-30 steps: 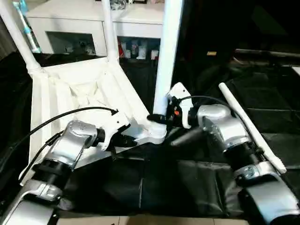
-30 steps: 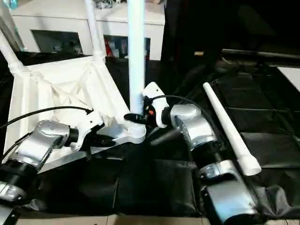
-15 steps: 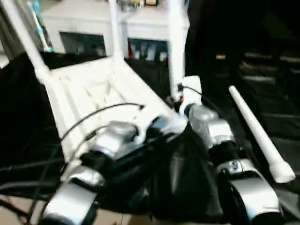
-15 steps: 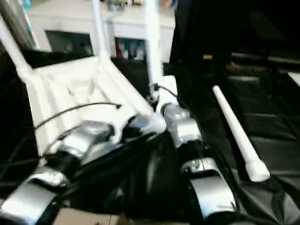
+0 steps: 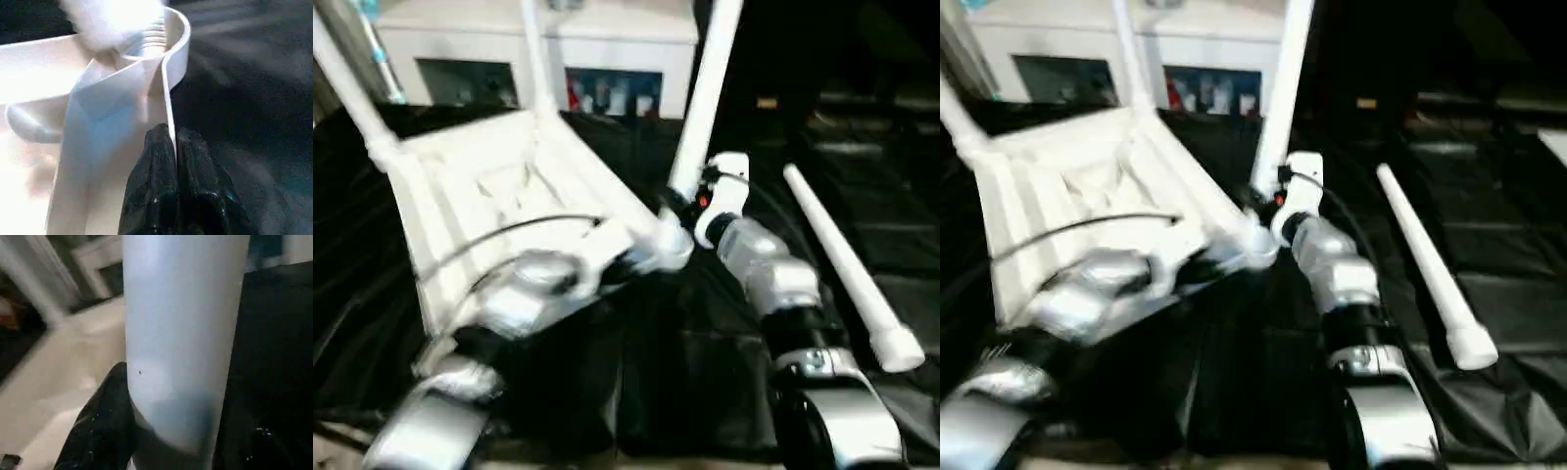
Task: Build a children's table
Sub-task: Insert table leg to table base
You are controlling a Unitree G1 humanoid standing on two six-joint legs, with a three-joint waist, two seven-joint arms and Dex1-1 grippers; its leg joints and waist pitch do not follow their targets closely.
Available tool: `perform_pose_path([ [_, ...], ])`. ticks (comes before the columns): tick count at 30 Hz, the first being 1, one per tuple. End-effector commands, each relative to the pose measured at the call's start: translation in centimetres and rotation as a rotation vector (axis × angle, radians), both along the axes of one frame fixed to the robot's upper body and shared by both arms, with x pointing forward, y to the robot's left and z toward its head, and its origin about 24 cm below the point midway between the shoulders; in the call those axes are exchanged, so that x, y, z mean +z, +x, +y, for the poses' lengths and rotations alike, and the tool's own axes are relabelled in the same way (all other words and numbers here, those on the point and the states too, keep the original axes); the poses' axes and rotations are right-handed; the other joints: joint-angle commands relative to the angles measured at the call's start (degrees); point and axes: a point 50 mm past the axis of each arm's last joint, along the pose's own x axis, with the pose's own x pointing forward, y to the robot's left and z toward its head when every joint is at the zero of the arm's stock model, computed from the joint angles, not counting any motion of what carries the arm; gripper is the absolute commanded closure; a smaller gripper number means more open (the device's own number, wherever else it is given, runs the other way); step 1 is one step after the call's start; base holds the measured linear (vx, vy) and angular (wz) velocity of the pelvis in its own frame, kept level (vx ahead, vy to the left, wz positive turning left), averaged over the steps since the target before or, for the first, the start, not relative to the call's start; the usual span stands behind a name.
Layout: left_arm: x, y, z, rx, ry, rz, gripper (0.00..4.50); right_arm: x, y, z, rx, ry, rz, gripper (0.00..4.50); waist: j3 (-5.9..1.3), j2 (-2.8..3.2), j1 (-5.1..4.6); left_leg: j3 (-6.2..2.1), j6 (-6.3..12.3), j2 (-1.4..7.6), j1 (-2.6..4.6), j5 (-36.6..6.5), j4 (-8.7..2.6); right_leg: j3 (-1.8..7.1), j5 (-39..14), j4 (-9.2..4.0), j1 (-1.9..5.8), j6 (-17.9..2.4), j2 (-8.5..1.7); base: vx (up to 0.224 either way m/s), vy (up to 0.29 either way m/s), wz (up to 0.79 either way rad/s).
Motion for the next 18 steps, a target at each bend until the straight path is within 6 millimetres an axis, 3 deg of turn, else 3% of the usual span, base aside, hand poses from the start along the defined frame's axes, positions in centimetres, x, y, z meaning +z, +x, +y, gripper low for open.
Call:
perform_pose_path([
  [1, -0.1, -1.1, -0.7, -0.124, 0.016, 0.002, 4.5, 2.0, -0.4, -0.2, 0.089, 0.012, -0.096, 2.69, -3.94, 0.29, -0.09, -1.55, 4.12, 4.18, 1.41, -2.4, -2.58, 2.92, 14.5, -2.52, 2.44, -13.2, -5.33, 0.0, 0.0, 0.0],
  [3, 0.6, -1.2, 0.3, -0.102, -0.02, 0.008, 4.5, 2.5, -1.0, -0.7, 0.151, -0.018, -0.136, 2.69, -4.23, 0.59, 0.53, -1.52, 4.16, 4.26, 1.41, 1.0, -2.14, 2.46, 18.7, -1.62, 2.23, -12.9, -4.7, 0.0, 0.0, 0.0],
  [5, 0.9, -1.2, 0.5, -0.095, -0.046, 0.016, 4.5, 2.7, -1.1, -0.8, 0.168, -0.027, -0.147, 2.69, -4.12, 0.47, 0.68, -1.55, 4.08, 4.21, 1.12, 1.4, -2.09, 2.33, 19.3, -1.41, 2.29, -12.7, -4.79, 0.0, 0.0, 0.0],
  [6, 1.4, -1.1, 1.3, -0.059, -0.049, -0.004, 4.05, 2.8, -1.4, -1.1, 0.184, -0.042, -0.149, 2.69, -4.05, 0.41, 0.53, -1.49, 3.59, 4.17, 1.12, 0.0, -2.17, 2.39, 17.6, -1.54, 2.21, -12.8, -4.99, 0.0, 0.0, 0.0],
  [10, 2.0, -0.5, 3.2, 0.032, -0.006, -0.044, 3.84, 2.9, -1.6, -1.6, 0.183, -0.076, -0.166, 2.69, -3.84, 0.06, -0.1, -1.54, 2.3, 3.83, 0.89, -3.1, -2.35, 2.68, 11.4, -2.18, 2.47, -13.1, -5.36, 0.0, 0.0, 0.0],
  [14, 3.2, 0.2, 4.7, 0.139, -0.022, -0.104, 3.44, 3.2, -2.1, -1.5, 0.2, -0.11, -0.187, 2.69, -3.7, -0.05, -0.57, -1.62, 1.71, 3.66, 0.72, -4.0, -2.3, 2.87, 9.2, -2.31, 2.5, -12.8, -5.33, 0.0, 0.0, 0.0],
  [18, 7.3, -0.1, 5.3, 0.146, -0.297, -0.121, 3.01, 3.6, -3.1, -1.5, 0.263, -0.189, -0.242, 2.69, -3.64, 0.1, -0.79, -1.55, 1.37, 3.66, 0.8, -4.1, -2.14, 2.84, 9.1, -2.12, 2.29, -14.1, -5.07, 0.0, 0.0, 0.0],
])
